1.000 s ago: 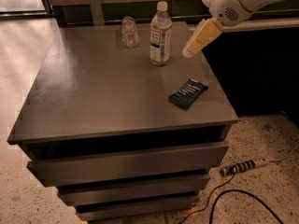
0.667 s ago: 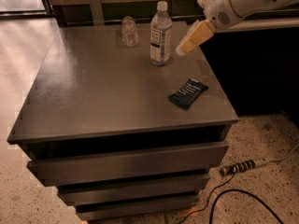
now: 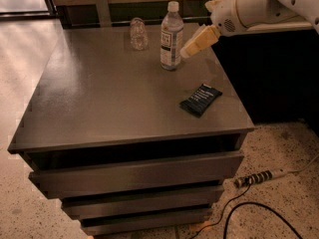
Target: Knock blue plastic bottle over
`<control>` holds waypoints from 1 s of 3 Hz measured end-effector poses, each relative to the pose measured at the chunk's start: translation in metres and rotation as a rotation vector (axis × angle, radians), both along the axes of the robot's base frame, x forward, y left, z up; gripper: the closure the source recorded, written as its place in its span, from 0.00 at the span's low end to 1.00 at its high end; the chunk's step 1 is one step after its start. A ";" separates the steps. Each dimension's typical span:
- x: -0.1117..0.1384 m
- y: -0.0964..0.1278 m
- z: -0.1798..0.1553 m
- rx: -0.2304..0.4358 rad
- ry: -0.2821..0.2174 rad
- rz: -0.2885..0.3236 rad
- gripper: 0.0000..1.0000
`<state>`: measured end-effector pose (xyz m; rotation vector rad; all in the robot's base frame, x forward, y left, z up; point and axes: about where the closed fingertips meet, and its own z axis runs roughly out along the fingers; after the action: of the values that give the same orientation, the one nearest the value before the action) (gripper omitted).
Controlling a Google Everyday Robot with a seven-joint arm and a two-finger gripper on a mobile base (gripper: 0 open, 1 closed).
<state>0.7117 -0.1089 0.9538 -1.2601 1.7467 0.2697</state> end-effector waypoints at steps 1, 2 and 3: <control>0.016 0.010 -0.008 0.072 0.005 -0.005 0.00; 0.031 0.024 -0.014 0.137 0.024 0.001 0.00; 0.043 0.034 -0.017 0.216 0.048 0.004 0.00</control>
Offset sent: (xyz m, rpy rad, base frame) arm 0.0500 0.0346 -0.0157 0.2188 0.0416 0.0002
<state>0.7548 -0.0745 0.9369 -1.1081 1.7056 0.4817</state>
